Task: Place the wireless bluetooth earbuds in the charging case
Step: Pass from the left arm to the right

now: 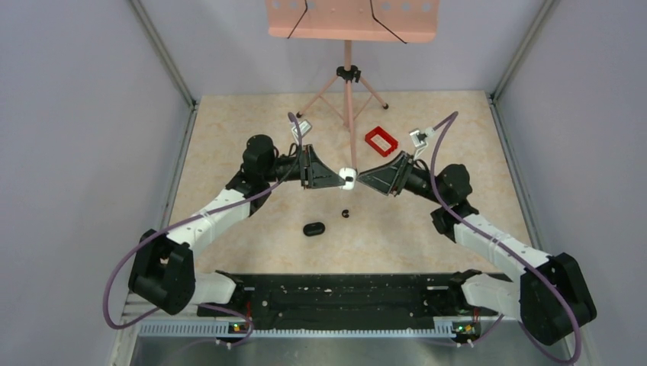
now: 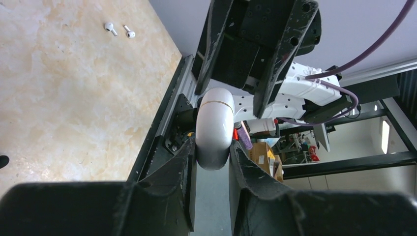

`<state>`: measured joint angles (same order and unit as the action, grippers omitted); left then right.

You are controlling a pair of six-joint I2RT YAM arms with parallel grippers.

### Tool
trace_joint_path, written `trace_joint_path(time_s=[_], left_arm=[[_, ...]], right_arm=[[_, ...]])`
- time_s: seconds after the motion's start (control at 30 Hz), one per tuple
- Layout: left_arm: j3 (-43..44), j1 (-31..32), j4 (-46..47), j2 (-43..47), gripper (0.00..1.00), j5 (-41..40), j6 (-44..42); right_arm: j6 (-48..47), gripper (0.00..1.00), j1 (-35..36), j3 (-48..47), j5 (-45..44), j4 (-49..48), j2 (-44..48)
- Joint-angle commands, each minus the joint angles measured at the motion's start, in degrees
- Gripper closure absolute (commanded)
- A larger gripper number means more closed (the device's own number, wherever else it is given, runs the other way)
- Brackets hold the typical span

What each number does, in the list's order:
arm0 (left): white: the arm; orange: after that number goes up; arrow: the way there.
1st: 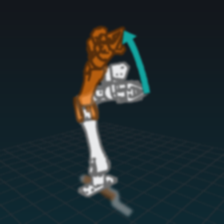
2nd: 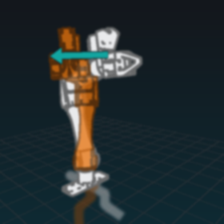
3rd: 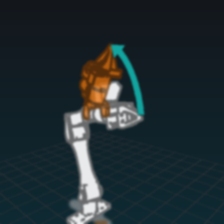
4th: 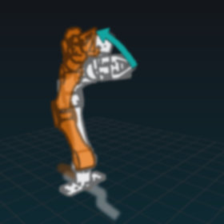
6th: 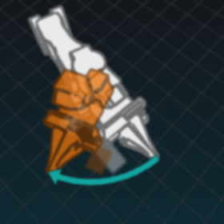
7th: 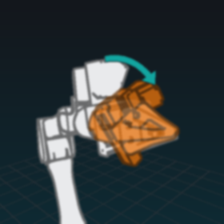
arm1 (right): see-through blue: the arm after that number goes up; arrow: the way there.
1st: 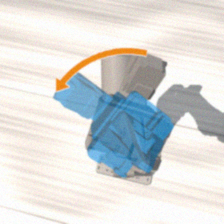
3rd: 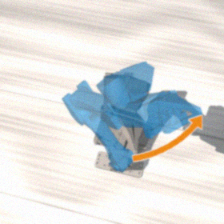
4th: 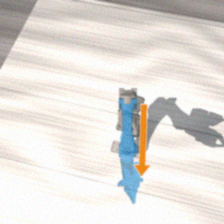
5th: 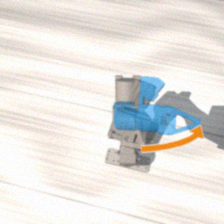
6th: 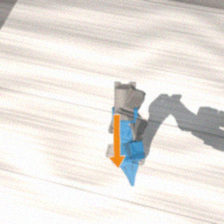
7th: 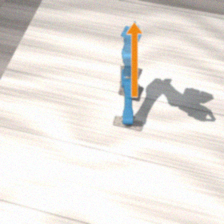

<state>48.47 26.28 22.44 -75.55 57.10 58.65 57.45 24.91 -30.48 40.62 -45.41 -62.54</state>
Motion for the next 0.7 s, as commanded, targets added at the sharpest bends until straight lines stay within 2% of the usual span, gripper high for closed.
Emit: trace_joint_path(time_s=[0.0,0.33,0.4,0.6,0.67], left_arm=[[-0.46,-0.19,5.4,0.34,1.0,-0.59,1.55],[-0.91,-0.21,5.6,0.84,1.0,-0.72,1.73],[-0.98,-0.18,5.68,0.8,1.0,-0.75,1.64],[-1.36,-0.25,5.69,1.26,1.0,-1.01,1.64],[-1.42,-0.21,5.83,1.77,1.0,-1.08,1.51]], right_arm=[[1.34,0.5,2.24,-2.87,0.66,-5.97,-3.08],[4.54,0.54,3.9,-3.28,0.75,-11.87,-7.22],[6.39,0.59,4.02,-2.92,0.84,-15.06,-8.13],[11.92,0.87,4.02,-3.03,2.31,-22.33,-11.99],[12.69,0.94,4.06,-3.01,2.47,-23.01,-12.57]])
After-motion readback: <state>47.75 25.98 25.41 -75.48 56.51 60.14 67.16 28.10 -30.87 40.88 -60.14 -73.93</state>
